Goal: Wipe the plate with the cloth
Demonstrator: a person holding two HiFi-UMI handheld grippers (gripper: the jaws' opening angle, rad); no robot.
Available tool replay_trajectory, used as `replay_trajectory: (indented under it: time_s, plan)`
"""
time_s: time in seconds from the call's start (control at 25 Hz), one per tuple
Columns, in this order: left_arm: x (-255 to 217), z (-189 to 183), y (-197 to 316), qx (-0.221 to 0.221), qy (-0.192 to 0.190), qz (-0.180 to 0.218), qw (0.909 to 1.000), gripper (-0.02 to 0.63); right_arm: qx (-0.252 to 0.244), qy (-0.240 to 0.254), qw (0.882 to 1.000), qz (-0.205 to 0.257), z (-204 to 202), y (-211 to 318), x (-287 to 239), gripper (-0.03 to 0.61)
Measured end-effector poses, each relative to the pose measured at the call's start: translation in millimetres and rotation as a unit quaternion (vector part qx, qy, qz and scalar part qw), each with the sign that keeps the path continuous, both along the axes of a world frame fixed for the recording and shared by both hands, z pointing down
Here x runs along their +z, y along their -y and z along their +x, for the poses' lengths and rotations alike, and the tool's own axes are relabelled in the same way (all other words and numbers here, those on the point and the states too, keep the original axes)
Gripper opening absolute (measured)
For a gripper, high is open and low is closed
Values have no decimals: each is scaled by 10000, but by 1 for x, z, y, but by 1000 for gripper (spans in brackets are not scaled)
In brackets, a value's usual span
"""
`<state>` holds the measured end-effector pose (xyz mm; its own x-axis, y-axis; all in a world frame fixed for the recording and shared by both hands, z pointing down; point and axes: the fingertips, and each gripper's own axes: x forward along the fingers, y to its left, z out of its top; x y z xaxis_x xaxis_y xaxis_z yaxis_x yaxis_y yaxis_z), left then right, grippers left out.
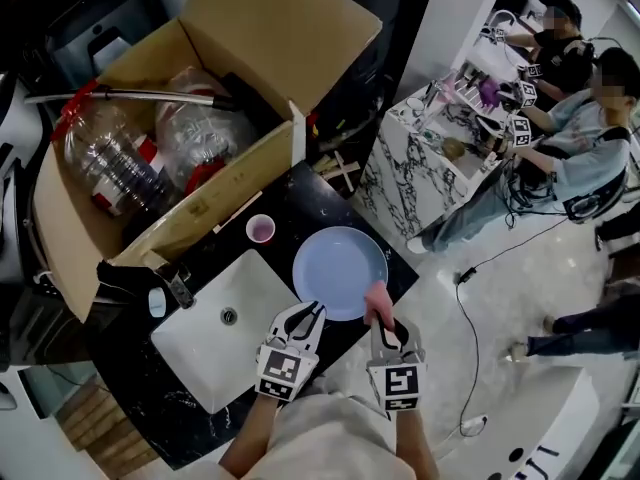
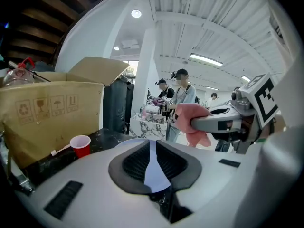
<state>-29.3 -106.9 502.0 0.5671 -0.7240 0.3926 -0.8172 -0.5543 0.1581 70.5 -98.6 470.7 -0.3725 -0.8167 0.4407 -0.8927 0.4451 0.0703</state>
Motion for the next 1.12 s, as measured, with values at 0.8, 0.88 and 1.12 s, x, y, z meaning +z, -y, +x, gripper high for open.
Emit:
replay_trajectory:
  time_s: [0.8,0.88,1.12]
  plan:
    - [70,-55,41,-497,106,-715,9961,66,-440,-88,9984,-353,-56,47,40,28]
    - [79,-59,41,-594,138,-816,9948,70,-564,-74,9976,-387,-61,51,45,28]
    - [98,-62,46,-868,253,-1000,9909,75,-881,40,9948,-508,-71,68,60,28]
